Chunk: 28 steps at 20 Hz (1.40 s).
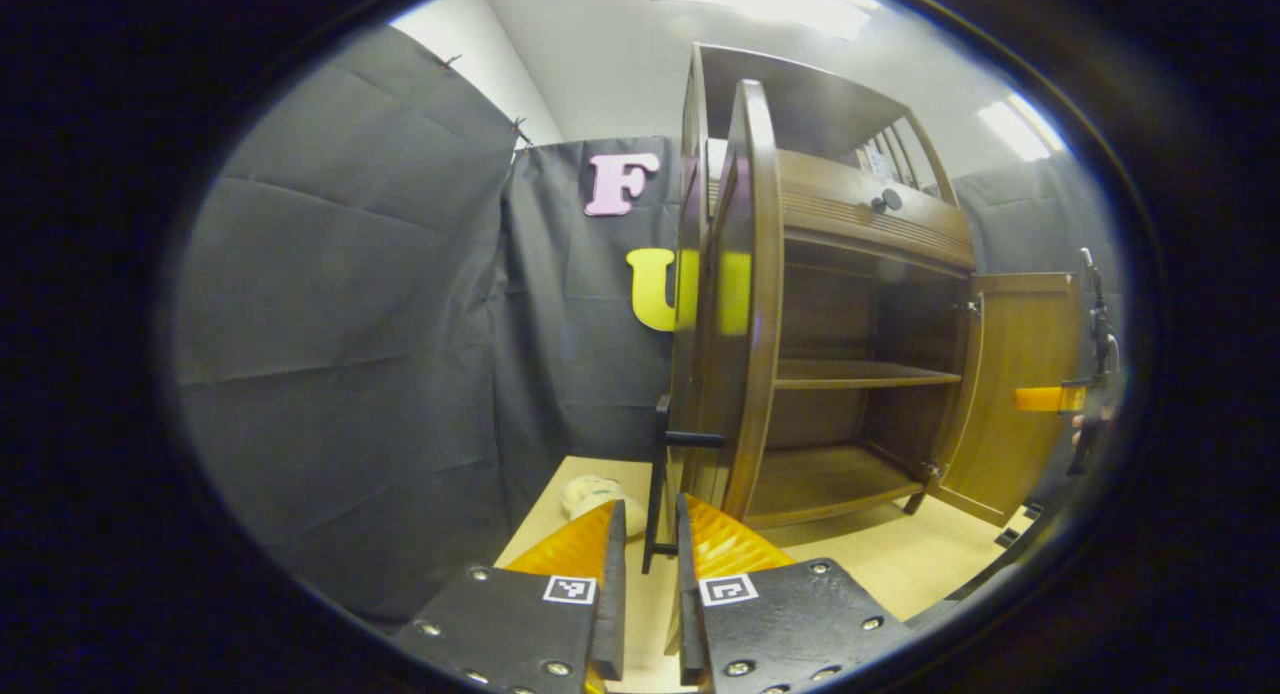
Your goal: Open the right door of the double-door shoe cabinet with the right hand, and open the left door with the left hand.
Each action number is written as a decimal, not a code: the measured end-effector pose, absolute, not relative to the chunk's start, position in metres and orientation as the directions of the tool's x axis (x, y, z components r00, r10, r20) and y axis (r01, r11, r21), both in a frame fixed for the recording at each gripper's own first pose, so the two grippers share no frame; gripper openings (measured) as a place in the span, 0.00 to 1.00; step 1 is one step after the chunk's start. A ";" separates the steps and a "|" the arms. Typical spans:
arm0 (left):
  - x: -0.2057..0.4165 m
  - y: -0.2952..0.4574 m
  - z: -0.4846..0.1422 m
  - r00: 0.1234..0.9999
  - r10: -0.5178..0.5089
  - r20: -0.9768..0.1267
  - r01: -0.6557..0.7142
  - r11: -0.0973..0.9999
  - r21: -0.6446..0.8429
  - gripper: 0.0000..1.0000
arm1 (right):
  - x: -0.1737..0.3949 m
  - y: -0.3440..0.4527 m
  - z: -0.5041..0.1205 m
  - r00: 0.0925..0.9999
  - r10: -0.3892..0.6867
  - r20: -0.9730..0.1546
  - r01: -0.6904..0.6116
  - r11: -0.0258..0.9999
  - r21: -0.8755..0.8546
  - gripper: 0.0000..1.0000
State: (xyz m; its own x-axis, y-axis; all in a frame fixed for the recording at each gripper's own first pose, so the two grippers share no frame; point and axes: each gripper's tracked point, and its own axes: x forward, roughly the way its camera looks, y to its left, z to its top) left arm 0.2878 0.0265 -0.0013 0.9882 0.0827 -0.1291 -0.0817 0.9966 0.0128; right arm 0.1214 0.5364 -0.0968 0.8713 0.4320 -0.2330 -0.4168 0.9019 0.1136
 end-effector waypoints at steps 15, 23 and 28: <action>0.268 0.050 0.048 0.877 0.479 0.028 -0.480 0.875 0.061 0.61 | 0.084 0.408 -0.047 0.934 0.331 -0.135 -0.328 0.944 0.041 0.91; 0.288 -0.011 0.045 0.945 0.325 0.030 -0.325 0.946 -0.006 0.96 | 0.055 0.352 -0.065 0.945 0.264 -0.191 -0.264 0.964 0.029 0.95; 0.289 -0.022 0.047 0.962 0.270 0.033 -0.272 0.962 0.040 0.95 | 0.058 0.345 -0.051 0.955 0.246 -0.164 -0.238 0.969 0.063 0.95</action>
State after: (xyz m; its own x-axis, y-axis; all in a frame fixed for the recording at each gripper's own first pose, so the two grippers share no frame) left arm 0.2895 -0.0217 0.0469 0.9622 0.2705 0.0331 -0.2717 0.9616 0.0400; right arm 0.0577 0.3448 -0.0514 0.9554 0.2457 -0.1636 -0.2383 0.9691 0.0634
